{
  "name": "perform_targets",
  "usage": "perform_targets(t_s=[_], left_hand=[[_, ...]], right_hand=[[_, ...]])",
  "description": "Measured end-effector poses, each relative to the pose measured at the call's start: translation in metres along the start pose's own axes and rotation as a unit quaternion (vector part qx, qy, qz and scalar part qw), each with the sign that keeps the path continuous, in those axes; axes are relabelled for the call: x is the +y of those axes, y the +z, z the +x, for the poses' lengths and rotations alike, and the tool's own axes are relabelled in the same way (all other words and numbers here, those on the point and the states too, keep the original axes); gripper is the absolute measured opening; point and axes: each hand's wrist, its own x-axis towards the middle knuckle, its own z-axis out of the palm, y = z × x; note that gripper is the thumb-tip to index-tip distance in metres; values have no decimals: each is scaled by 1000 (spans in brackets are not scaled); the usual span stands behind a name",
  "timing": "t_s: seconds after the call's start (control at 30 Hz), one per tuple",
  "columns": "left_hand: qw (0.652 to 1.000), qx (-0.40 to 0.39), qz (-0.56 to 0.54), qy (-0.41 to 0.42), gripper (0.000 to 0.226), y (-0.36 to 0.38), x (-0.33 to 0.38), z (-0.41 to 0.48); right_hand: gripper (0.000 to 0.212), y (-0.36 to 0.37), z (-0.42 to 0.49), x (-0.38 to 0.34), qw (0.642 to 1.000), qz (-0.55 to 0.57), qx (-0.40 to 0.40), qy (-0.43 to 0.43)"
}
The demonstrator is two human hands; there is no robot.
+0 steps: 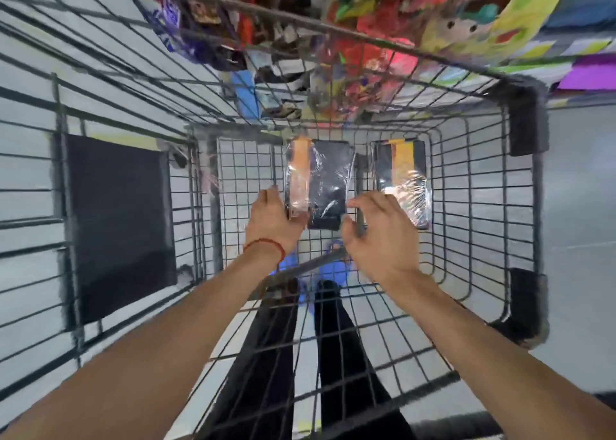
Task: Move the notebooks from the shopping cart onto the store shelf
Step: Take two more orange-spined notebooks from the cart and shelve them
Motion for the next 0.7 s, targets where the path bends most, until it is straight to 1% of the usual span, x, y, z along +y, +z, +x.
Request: perform_targets(t_s=[0.1, 0.2, 0.27, 0.37, 0.5, 0.63, 0.7], left_hand=[[1000, 8, -25, -16, 84, 19, 1, 30], [998, 23, -51, -29, 88, 37, -1, 51], [998, 30, -38, -29, 85, 43, -3, 59], [997, 48, -59, -32, 80, 42, -6, 65], [995, 61, -61, -45, 64, 35, -13, 63], [987, 64, -135, -63, 59, 23, -19, 55], [982, 69, -165, -55, 53, 11, -23, 45]], right_hand=[[29, 16, 12, 6, 1000, 3, 8, -12], [28, 27, 20, 11, 1000, -9, 6, -2], [28, 33, 25, 13, 1000, -5, 6, 5], [29, 40, 31, 17, 1000, 10, -5, 14], [30, 41, 35, 16, 999, 20, -18, 34], [30, 37, 36, 11, 999, 18, -21, 29], [32, 35, 37, 9, 999, 19, -34, 36]])
